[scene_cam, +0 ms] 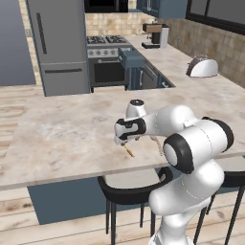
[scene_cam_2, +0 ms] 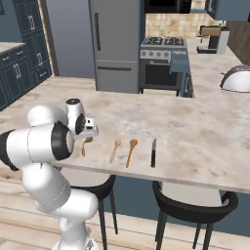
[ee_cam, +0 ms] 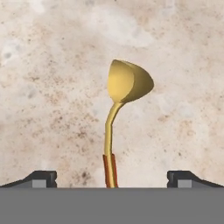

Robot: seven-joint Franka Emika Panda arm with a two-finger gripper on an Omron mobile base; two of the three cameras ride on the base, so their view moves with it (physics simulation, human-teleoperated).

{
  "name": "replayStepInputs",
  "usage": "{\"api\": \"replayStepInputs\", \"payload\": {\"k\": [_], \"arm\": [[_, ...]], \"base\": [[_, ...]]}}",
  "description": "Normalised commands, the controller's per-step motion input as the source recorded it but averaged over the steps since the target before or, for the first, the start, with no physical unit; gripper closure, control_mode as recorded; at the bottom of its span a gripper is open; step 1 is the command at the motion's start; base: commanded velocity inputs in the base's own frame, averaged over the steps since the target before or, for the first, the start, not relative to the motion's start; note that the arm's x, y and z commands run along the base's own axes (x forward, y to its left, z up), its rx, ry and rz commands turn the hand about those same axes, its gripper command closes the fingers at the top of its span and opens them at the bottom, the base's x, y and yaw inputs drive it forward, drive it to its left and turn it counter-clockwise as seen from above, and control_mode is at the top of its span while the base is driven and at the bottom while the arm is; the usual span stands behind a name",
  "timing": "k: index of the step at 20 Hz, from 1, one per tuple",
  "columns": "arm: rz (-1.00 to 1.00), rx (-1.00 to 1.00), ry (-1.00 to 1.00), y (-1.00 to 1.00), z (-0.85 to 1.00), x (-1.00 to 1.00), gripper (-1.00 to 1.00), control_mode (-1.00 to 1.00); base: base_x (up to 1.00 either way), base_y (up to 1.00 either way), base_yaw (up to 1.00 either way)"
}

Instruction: Pick up the metallic utensils from the counter and place them in the open drawer. Make sure not to pick up any wooden utensils.

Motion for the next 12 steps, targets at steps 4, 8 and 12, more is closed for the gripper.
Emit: {"api": "replayStepInputs", "payload": {"k": [4, 8, 12], "arm": [[0.0, 0.0, 0.0, 0.0, -0.36, 0.0, -1.0, -1.0], [0.0, 0.0, 0.0, 0.0, -0.49, 0.0, -1.0, -1.0], [0.0, 0.0, 0.01, 0.0, -0.51, 0.0, -1.0, -1.0]], "base": [[0.0, 0.0, 0.0], [0.0, 0.0, 0.0], [0.0, 0.0, 0.0]]}}
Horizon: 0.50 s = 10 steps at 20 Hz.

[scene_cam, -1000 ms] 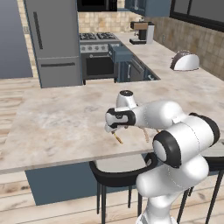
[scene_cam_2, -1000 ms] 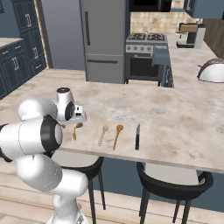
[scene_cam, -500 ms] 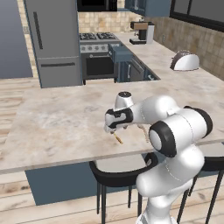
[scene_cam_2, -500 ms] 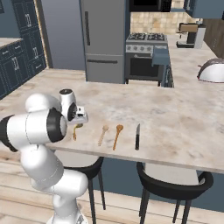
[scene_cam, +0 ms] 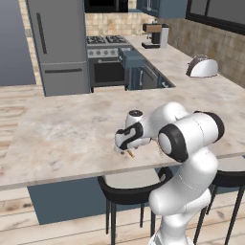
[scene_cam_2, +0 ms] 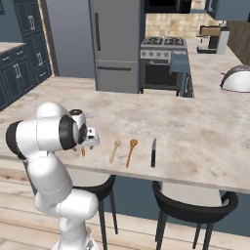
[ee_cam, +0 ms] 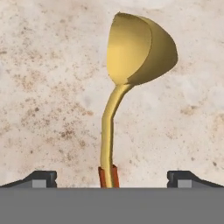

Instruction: Pick up the metallic utensils from the counter and place them in the open drawer. Make sure not to pick up any wooden utensils.

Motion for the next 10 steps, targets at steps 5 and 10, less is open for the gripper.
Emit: {"api": "replayStepInputs", "payload": {"k": [5, 10], "arm": [[0.0, 0.0, 0.0, 0.0, -0.44, 0.02, -1.0, -1.0], [0.0, 0.0, 0.01, 0.0, -0.22, 0.0, -1.0, -1.0]], "base": [[0.0, 0.0, 0.0], [0.0, 0.0, 0.0]]}}
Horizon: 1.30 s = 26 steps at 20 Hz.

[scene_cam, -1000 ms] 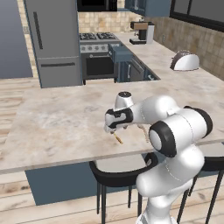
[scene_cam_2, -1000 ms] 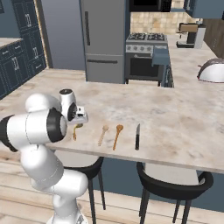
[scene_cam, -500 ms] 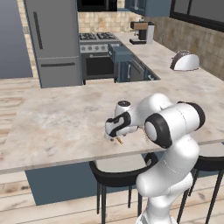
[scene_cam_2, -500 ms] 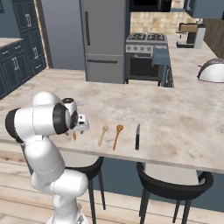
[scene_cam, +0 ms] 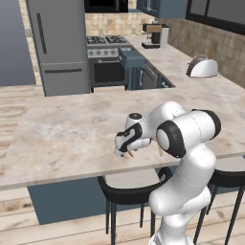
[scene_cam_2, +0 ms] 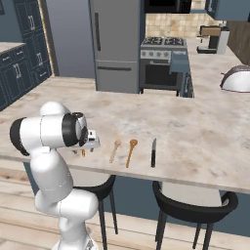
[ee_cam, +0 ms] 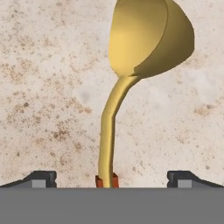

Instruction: Pick up the metallic utensils from the counter and place them in the open drawer. Make sure not to pick up any wooden utensils.

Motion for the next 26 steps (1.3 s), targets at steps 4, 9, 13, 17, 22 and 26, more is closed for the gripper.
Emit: {"api": "replayStepInputs", "payload": {"k": [4, 9, 13, 17, 22, 26], "arm": [[0.0, 0.0, 0.01, 0.02, -0.22, 0.0, 1.0, -1.0], [0.0, 0.0, 0.03, 0.02, -0.16, 0.0, 1.0, -1.0], [0.0, 0.0, 0.05, 0.0, -0.05, 0.0, 1.0, -1.0], [0.0, 0.0, 0.04, 0.0, -0.05, 0.0, 1.0, -1.0], [0.0, 0.0, 0.03, 0.0, -0.09, 0.0, 1.0, -1.0], [0.0, 0.0, -0.04, 0.0, -0.01, 0.0, 1.0, -1.0]], "base": [[0.0, 0.0, 0.0], [0.0, 0.0, 0.0], [0.0, 0.0, 0.0], [0.0, 0.0, 0.0], [0.0, 0.0, 0.0], [0.0, 0.0, 0.0]]}}
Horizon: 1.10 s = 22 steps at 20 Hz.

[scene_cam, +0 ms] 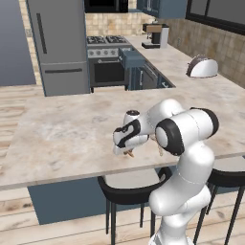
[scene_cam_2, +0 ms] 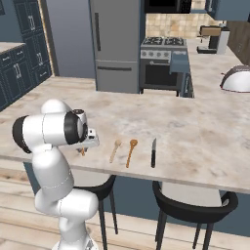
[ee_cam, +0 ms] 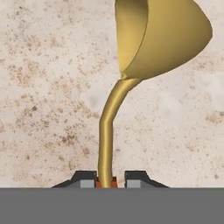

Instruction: Pick up the metallic utensils from the counter and place them in the open drawer. Make sure not to pick up any wooden utensils.

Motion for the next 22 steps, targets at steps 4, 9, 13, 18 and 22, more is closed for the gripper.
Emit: {"api": "replayStepInputs", "payload": {"k": [4, 9, 13, 18, 22], "arm": [[0.0, 0.03, -0.16, 0.0, 0.74, -0.26, 1.0, -1.0], [0.0, 0.01, -0.13, 0.0, 1.0, -0.09, 1.0, -1.0], [0.0, 0.0, -0.05, 0.0, 1.0, 0.0, 1.0, -1.0], [0.0, 0.01, -0.07, 0.0, 1.0, -0.02, 1.0, -1.0], [0.0, 0.0, 0.0, 0.0, 1.0, -0.27, 1.0, -1.0]], "base": [[0.0, 0.0, 0.0], [0.0, 0.0, 0.0], [0.0, 0.0, 0.0], [0.0, 0.0, 0.0], [0.0, 0.0, 0.0]]}}
